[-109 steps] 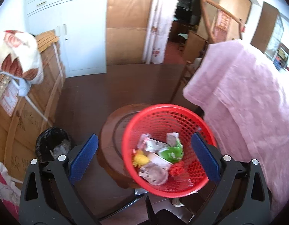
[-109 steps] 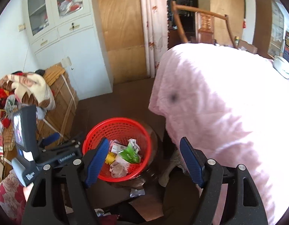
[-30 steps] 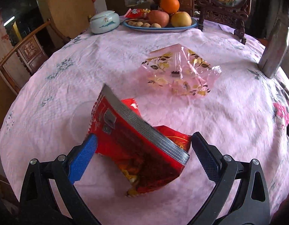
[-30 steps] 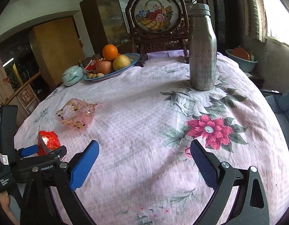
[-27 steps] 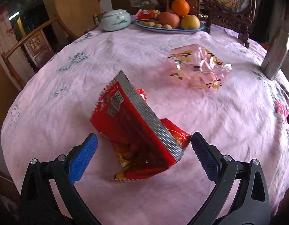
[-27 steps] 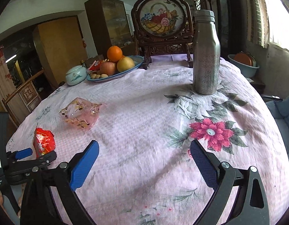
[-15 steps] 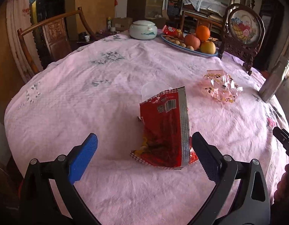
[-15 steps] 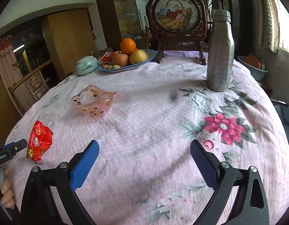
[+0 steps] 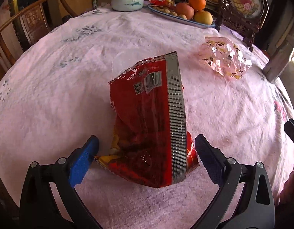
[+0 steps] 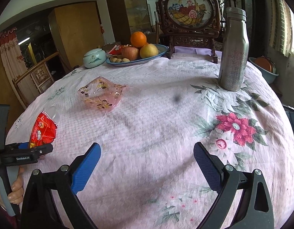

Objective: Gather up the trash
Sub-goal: 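Grasp the pink floral plastic bag with the right tool while the left tool holds the red bag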

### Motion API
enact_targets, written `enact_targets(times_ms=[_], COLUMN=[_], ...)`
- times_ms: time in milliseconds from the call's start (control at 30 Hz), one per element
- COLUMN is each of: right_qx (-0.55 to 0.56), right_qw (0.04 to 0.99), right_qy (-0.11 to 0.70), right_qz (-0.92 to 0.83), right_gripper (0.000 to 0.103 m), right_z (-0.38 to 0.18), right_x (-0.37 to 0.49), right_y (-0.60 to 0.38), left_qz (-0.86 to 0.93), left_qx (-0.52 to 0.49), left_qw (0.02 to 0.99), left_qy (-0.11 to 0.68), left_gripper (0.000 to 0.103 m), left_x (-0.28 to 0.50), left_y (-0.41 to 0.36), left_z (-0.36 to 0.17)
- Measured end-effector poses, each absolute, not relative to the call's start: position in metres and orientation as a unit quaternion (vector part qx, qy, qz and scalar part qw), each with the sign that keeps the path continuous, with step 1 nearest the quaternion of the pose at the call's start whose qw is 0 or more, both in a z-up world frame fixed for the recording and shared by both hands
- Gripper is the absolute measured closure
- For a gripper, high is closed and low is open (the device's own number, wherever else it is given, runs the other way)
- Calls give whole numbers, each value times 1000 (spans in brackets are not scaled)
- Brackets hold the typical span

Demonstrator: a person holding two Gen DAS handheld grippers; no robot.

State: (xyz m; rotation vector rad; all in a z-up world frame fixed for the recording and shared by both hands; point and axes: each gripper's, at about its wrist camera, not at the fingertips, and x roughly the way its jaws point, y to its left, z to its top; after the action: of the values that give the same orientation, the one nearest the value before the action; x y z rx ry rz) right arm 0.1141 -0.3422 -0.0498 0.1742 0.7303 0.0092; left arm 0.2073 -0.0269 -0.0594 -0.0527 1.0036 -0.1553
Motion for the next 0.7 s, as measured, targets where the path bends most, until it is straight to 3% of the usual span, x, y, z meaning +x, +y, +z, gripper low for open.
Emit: enact_targets(times_ms=[700], right_qx=[100], right_qw=[906], right_qy=[400], right_qz=[99], right_gripper=[7], right_z=[-55], right_x=[140], right_y=[-319], left_qz=[-72], left_qx=[-13], left_qw=[874], left_qy=[481], left_gripper=[7], left_x=[205], left_y=[-29], left_z=[-59])
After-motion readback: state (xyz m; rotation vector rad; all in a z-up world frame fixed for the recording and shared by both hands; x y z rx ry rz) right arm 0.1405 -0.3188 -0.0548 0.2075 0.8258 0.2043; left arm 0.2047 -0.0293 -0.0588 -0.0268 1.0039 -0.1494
